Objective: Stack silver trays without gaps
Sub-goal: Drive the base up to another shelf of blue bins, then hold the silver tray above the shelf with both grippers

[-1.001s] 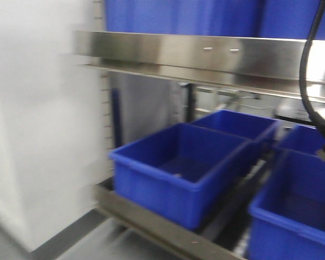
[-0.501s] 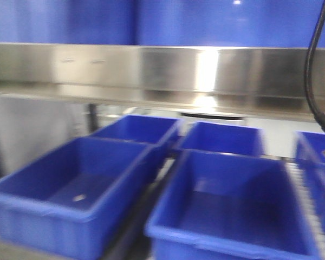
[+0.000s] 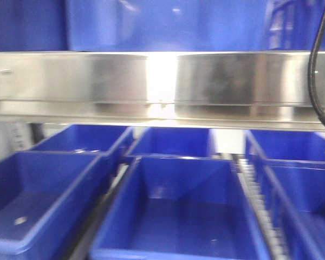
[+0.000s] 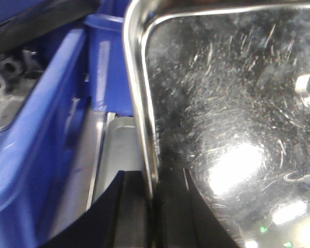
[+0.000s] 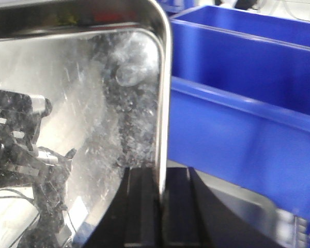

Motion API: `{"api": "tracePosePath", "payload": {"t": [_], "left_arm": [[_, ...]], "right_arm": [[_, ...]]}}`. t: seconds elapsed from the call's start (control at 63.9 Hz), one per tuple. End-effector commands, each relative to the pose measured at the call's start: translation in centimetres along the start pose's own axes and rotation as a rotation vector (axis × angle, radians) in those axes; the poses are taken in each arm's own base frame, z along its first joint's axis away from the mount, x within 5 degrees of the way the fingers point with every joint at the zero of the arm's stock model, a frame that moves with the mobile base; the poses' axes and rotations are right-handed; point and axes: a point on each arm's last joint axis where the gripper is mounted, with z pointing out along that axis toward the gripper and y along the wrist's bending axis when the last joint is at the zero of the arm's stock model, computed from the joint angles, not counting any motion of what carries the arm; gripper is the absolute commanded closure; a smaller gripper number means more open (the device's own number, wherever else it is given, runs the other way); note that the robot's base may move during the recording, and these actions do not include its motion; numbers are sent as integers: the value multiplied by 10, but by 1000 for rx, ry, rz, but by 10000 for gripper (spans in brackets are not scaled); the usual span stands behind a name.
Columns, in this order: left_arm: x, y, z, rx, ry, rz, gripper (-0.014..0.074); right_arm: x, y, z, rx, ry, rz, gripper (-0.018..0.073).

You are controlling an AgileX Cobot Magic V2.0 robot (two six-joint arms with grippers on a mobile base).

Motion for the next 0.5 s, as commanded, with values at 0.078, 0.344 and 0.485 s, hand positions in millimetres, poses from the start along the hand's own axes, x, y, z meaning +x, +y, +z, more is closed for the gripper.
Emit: {"api": "tracePosePath", "payload": {"t": [0.078, 0.344, 0.485], "left_arm": [[-5, -7, -4, 50, -45, -7, 614], [-5, -7, -4, 50, -45, -7, 614], [-5, -7, -4, 50, -45, -7, 614]], "right_arm": [[-13, 13, -7, -112, -115, 5, 634], [-13, 13, -7, -112, -115, 5, 634], [-13, 13, -7, -112, -115, 5, 634]]}}
